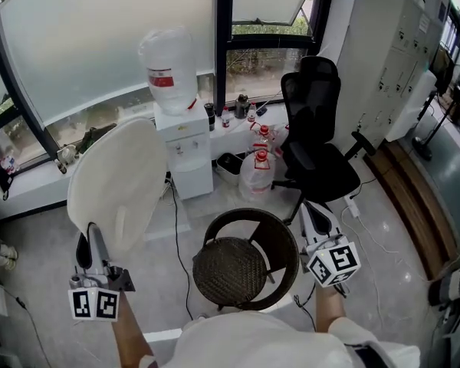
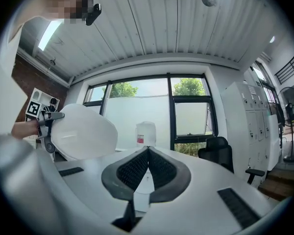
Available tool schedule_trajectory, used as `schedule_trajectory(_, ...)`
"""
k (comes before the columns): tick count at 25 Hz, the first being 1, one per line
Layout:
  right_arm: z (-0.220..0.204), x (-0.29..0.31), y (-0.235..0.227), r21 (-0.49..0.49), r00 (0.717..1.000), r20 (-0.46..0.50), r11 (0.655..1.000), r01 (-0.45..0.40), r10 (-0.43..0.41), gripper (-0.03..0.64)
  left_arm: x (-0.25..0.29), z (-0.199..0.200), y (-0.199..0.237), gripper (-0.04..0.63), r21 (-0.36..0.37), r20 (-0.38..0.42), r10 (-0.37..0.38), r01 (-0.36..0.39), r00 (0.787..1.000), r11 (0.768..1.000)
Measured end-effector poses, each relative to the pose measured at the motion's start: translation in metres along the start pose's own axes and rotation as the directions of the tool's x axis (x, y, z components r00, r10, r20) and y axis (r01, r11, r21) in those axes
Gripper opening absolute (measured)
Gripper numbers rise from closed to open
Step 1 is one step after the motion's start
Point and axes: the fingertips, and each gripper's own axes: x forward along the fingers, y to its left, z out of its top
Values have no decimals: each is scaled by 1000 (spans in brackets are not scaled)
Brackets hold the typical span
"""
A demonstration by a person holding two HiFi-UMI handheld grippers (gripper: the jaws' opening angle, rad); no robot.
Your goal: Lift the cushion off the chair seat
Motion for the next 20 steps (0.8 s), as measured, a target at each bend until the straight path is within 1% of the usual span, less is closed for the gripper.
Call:
schedule_trajectory(5, -1, -2, 1, -1, 1000, -11, 1000, 8, -8, 2, -23, 18, 13, 52, 59, 42, 46, -48, 998, 997)
schedule_trajectory(8, -2, -5, 3, 0, 1000, -19, 1000, 15, -15, 2, -38, 20, 20, 52, 70, 46, 70, -73, 997, 995)
schedule_trajectory(13, -8, -9, 9, -4, 999, -44, 1000, 24, -24, 2, -57, 7, 31, 52, 69, 11, 114, -114, 993, 991)
schedule_trajectory(17, -7, -14, 13, -4, 997, -66, 999, 38, -38, 2, -64, 2, 36, 52, 75, -24, 118, -116, 993, 990)
schedule_trajectory(20, -8, -15, 17, -2, 996, -79, 999, 38, -38, 2, -64, -4, 42, 52, 61, -41, 128, -125, 991, 990)
